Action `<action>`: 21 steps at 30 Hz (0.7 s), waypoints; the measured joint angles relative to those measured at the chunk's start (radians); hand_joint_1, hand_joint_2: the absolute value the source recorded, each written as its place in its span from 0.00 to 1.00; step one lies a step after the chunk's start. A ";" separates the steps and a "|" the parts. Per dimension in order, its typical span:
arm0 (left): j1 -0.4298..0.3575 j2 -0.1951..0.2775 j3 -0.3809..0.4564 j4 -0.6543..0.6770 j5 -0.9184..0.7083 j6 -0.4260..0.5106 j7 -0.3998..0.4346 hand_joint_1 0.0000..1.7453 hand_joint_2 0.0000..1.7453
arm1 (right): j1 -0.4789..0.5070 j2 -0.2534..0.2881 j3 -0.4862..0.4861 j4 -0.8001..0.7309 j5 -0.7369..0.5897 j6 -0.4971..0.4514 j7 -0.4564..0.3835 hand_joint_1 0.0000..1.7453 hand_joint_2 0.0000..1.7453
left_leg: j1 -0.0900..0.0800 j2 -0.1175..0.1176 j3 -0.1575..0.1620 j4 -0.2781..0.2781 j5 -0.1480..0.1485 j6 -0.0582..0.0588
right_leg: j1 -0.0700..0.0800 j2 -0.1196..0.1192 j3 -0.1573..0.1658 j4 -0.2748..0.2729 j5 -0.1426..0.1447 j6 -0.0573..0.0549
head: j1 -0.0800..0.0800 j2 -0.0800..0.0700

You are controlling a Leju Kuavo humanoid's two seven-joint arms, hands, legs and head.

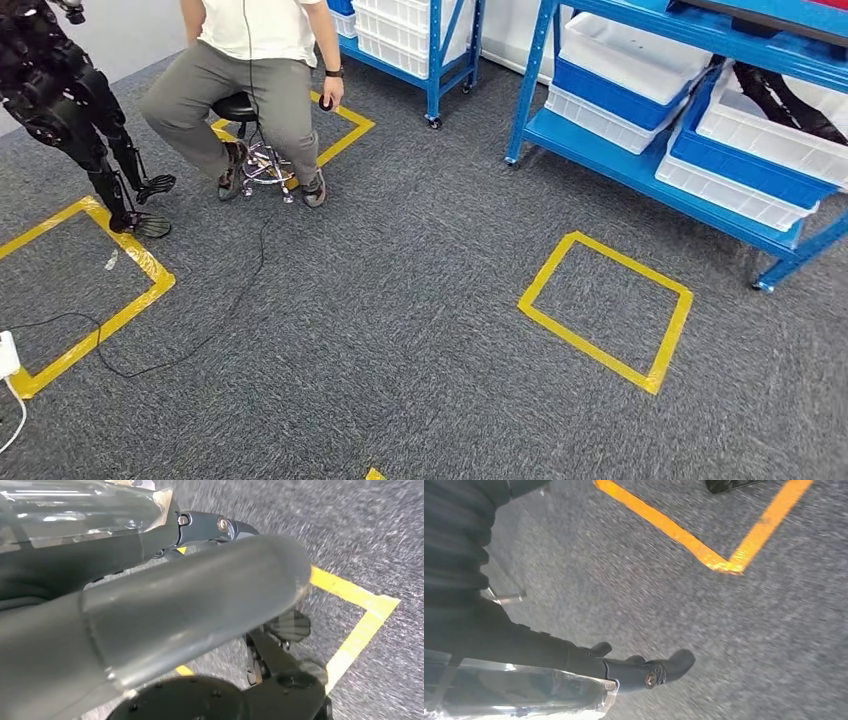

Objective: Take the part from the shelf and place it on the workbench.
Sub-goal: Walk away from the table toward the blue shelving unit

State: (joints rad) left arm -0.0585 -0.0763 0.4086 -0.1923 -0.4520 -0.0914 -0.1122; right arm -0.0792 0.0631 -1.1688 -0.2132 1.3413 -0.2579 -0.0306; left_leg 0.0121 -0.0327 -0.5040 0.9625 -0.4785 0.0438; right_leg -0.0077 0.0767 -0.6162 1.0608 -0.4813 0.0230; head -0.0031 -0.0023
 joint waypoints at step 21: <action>0.001 0.002 -0.001 0.000 -0.016 0.017 -0.002 0.00 0.00 | 0.001 -0.001 0.000 0.000 0.002 0.000 -0.004 0.00 1.00 | 0.003 0.028 -0.105 0.269 -0.132 -0.046 | -0.009 -0.019 0.067 -0.073 0.027 -0.031 | -0.006 0.000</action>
State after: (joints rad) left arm -0.0574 -0.0748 0.4078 -0.1923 -0.4680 -0.0748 -0.1145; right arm -0.0778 0.0618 -1.1692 -0.2132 1.3435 -0.2578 -0.0342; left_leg 0.0148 -0.0048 -0.6093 1.2317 -0.6105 -0.0024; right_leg -0.0165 0.0579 -0.5496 0.9874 -0.4541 -0.0080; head -0.0094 -0.0023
